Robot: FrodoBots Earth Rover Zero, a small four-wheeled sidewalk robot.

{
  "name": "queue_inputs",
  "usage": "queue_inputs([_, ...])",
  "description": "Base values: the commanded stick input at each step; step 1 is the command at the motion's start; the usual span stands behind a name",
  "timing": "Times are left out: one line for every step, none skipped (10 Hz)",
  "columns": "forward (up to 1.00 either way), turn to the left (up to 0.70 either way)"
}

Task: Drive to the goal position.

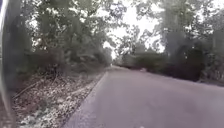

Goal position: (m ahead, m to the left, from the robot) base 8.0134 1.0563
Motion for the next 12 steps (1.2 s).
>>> queue_inputs([0.70, 0.01])
queue_inputs([0.70, 0.01])
queue_inputs([0.70, 0.01])
queue_inputs([0.70, 0.01])
queue_inputs([0.70, 0.01])
queue_inputs([0.70, 0.01])
queue_inputs([0.70, 0.01])
queue_inputs([0.70, 0.01])
queue_inputs([0.70, 0.01])
queue_inputs([0.70, 0.01])
queue_inputs([0.70, 0.01])
queue_inputs([0.70, 0.01])
